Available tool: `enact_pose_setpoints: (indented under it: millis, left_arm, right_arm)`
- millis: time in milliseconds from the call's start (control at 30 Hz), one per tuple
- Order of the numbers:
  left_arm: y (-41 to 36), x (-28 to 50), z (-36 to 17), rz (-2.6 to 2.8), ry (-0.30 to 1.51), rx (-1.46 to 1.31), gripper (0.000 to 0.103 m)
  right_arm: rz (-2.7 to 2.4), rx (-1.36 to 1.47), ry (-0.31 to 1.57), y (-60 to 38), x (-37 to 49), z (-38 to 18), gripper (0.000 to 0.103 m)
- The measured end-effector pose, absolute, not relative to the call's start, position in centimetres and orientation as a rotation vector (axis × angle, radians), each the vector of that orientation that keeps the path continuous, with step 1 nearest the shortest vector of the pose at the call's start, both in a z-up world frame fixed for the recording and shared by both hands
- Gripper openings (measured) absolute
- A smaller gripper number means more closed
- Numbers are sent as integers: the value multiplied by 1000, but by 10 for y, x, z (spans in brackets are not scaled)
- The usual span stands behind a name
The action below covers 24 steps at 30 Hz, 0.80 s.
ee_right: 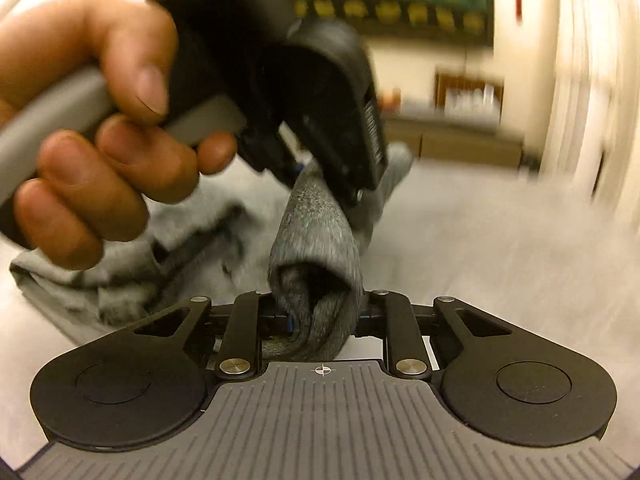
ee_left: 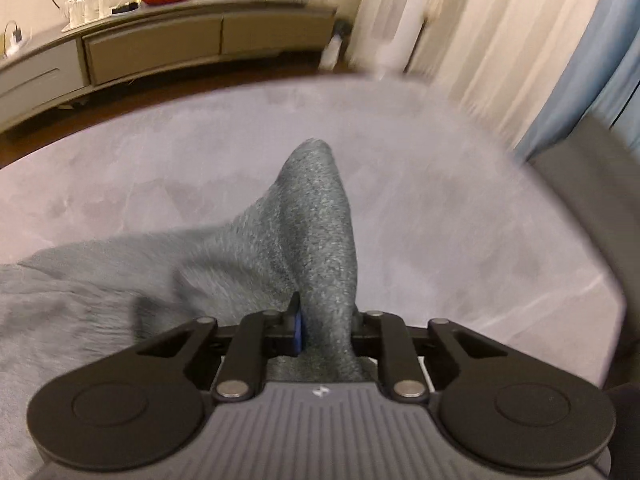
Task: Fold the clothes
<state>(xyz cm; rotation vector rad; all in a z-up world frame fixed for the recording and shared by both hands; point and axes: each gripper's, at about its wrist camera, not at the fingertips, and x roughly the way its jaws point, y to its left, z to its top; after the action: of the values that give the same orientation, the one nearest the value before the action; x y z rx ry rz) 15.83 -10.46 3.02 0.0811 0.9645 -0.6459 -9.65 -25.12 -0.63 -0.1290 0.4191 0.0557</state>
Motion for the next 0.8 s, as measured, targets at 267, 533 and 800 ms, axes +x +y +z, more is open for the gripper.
enact_pose_setpoints:
  millis: [267,533,800]
  left_arm:
    - [101,137,69,-562,796,-237,21]
    - [212,145,-19,-344,870,-423,49]
    - [193,121,-1,-408,866,-419,57]
  right_arm:
    - [206,-524,251,-82,-53,31,21]
    - [284,-877,401,49,-4,-60,23]
    - [399,-1127,373,-30,10,-71,22]
